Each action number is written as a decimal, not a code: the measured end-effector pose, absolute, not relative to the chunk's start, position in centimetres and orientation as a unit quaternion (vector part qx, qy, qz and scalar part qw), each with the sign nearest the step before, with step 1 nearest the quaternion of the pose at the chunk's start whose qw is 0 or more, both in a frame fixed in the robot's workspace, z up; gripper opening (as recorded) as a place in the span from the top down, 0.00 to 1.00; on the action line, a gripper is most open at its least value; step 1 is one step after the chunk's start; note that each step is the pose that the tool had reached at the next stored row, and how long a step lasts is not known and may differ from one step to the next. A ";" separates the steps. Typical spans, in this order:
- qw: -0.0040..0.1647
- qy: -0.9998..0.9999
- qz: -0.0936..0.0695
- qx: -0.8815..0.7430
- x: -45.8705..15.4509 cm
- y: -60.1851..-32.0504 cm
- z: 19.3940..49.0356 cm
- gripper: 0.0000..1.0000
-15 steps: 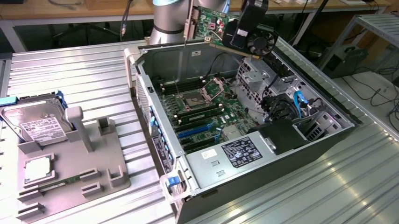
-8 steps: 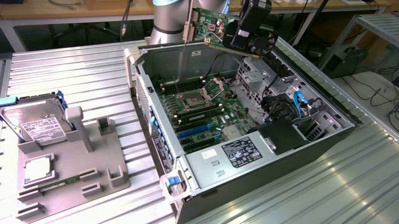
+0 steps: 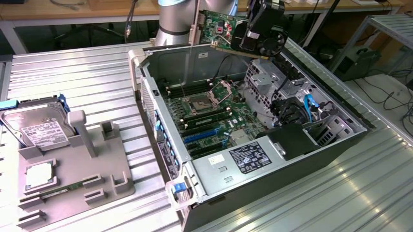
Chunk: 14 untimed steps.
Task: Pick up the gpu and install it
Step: 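Insert the gpu into the slot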
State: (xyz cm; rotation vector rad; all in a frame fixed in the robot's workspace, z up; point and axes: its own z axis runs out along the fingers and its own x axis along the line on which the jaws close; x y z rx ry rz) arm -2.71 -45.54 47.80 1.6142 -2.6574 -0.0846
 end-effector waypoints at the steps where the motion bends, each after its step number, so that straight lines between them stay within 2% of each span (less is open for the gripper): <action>1: 0.016 -0.852 -0.027 0.523 -2.7 -45.5 47.8 0.73; 14: 0.018 -0.814 -0.026 0.580 -2.7 -45.6 47.8 0.73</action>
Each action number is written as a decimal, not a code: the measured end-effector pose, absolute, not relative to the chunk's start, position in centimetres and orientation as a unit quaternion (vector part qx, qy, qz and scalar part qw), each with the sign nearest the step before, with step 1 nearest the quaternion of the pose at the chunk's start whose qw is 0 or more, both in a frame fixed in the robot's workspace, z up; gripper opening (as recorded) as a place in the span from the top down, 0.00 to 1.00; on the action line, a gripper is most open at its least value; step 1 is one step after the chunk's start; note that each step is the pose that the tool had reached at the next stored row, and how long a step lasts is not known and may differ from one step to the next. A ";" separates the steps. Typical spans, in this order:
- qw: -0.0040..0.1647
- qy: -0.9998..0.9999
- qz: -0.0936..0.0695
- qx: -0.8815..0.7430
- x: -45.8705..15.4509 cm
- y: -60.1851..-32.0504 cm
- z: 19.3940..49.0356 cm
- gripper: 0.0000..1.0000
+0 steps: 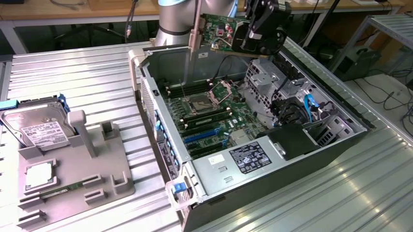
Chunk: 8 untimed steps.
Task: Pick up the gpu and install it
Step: 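Insert the gpu into the slot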
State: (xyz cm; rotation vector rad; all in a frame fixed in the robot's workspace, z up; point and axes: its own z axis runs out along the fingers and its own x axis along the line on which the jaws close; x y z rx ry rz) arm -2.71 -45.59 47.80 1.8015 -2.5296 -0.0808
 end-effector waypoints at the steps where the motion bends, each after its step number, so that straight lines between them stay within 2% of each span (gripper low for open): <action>1: 0.018 -0.811 -0.026 0.584 -2.7 -45.6 47.8 0.73; 8: 0.019 -0.784 -0.025 0.619 -2.7 -45.7 47.8 0.73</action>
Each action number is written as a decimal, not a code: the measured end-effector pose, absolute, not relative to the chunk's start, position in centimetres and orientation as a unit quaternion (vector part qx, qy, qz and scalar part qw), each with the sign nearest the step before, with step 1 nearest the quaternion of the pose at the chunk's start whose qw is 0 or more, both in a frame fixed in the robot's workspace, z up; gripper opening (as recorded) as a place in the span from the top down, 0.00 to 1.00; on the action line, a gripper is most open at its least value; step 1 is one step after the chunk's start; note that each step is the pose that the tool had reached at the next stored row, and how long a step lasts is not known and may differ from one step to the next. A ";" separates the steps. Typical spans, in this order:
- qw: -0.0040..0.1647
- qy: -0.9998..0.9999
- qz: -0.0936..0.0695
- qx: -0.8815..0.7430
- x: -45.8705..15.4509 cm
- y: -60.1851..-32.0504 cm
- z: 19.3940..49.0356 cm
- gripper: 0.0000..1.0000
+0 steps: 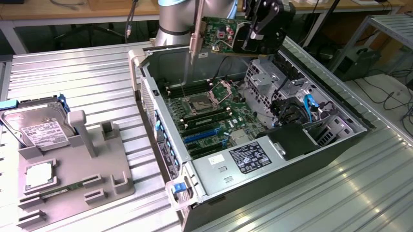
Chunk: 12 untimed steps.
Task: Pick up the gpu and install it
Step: 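Insert the gpu into the slot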
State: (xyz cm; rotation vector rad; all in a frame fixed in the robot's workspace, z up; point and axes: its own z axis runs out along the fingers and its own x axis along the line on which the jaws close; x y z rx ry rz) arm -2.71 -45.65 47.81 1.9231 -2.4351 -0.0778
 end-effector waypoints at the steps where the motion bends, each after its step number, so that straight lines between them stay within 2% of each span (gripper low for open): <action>1: 0.019 -0.781 -0.025 0.624 -2.7 -45.7 47.8 0.73; 12: 0.020 -0.739 -0.024 0.673 -2.7 -45.8 47.8 0.73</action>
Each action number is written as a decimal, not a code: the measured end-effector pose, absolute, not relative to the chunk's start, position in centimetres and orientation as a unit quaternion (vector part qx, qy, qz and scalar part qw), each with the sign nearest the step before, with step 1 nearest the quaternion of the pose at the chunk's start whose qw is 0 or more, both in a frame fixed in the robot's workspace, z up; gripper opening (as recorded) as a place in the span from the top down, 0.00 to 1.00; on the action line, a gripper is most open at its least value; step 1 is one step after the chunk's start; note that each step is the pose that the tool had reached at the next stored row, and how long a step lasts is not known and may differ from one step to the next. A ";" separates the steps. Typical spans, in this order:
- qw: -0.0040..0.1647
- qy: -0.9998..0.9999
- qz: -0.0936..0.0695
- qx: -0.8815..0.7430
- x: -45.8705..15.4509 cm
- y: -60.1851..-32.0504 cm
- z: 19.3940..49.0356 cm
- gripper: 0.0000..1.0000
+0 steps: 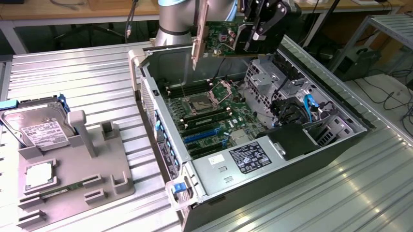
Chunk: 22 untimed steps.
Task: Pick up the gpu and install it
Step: 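Insert the gpu into the slot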
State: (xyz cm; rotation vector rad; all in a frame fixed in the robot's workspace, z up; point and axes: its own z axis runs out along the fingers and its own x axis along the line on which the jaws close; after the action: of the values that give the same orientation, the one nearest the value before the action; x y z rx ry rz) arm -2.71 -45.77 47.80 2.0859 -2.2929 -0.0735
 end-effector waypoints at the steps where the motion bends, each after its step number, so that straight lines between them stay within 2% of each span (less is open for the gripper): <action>1: 0.021 -0.736 -0.024 0.676 -2.7 -45.8 47.8 0.73; 22: 0.023 -0.654 -0.021 0.756 -2.7 -45.9 47.8 0.73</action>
State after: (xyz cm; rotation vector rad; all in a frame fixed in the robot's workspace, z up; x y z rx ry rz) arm -2.71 -45.88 47.80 2.3396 -2.0255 -0.0653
